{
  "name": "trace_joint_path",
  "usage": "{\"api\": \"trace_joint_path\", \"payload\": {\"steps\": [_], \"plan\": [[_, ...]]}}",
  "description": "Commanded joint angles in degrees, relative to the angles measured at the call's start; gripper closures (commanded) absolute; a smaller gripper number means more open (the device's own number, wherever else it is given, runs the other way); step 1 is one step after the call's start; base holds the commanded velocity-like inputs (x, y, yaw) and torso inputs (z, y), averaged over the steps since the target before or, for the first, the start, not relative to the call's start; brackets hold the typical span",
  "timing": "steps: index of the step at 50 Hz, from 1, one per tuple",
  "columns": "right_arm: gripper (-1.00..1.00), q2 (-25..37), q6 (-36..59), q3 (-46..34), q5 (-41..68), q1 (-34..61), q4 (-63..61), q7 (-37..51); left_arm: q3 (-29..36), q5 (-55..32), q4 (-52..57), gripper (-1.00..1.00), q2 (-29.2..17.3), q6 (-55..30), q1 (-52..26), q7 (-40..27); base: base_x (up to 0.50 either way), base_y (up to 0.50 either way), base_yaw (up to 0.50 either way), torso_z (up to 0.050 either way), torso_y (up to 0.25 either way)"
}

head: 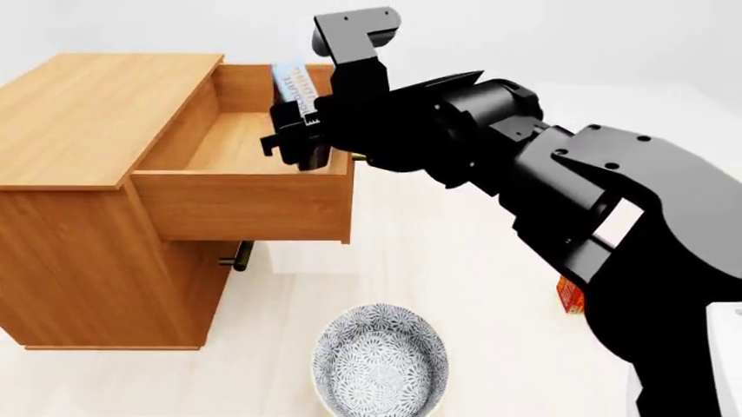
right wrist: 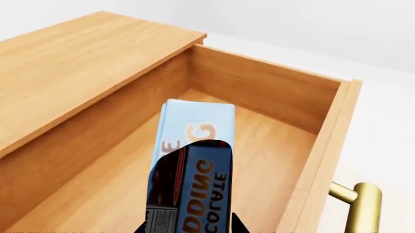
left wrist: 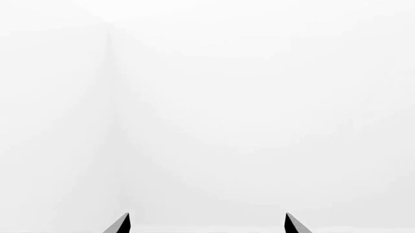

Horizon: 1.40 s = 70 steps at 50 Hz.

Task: Put the chocolate pudding in the top drawer of the cabinet and close it.

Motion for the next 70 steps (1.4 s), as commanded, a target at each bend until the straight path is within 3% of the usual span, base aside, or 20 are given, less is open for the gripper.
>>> {"api": "trace_joint_path", "payload": {"steps": [1, 14, 15, 33, 54, 70], "plan": [[1.00, 0.00, 0.07, -0.13, -1.28, -1.05, -0.08, -0.28, -0.10, -0.02, 0.21, -1.00, -0.18, 0.09, 0.48, -0.08, 0.00, 0.00, 0.00, 0.000, 0.000], [1.00, 0.00, 0.32, -0.12, -1.32, -1.64, -0.18, -0.15, -0.18, 0.13, 0.09, -1.00, -0.22, 0.43, 0.94, -0.04, 0.00, 0.00, 0.00, 0.000, 0.000], [-1.00, 0.00, 0.42, -0.12, -1.33, -1.65, -0.21, -0.13, -0.18, 0.14, 0.10, -1.00, -0.23, 0.42, 0.96, -0.04, 0.00, 0.00, 0.00, 0.000, 0.000], [-1.00, 0.00, 0.52, -0.11, -1.37, -0.91, -0.05, 0.06, -0.38, 0.09, 0.24, -1.00, -0.14, 0.24, 0.83, -0.17, 0.00, 0.00, 0.00, 0.000, 0.000], [-1.00, 0.00, -0.26, -0.49, 2.63, 8.94, 4.59, -1.58, -1.07, -1.03, 1.58, -1.00, 0.07, -0.67, 0.82, -0.95, 0.00, 0.00, 0.00, 0.000, 0.000], [-1.00, 0.01, 2.14, -2.47, -1.13, 14.44, 22.14, -8.25, -0.55, -2.37, 3.01, -1.00, 3.34, -1.44, 1.26, -1.37, 0.00, 0.00, 0.00, 0.000, 0.000]]}}
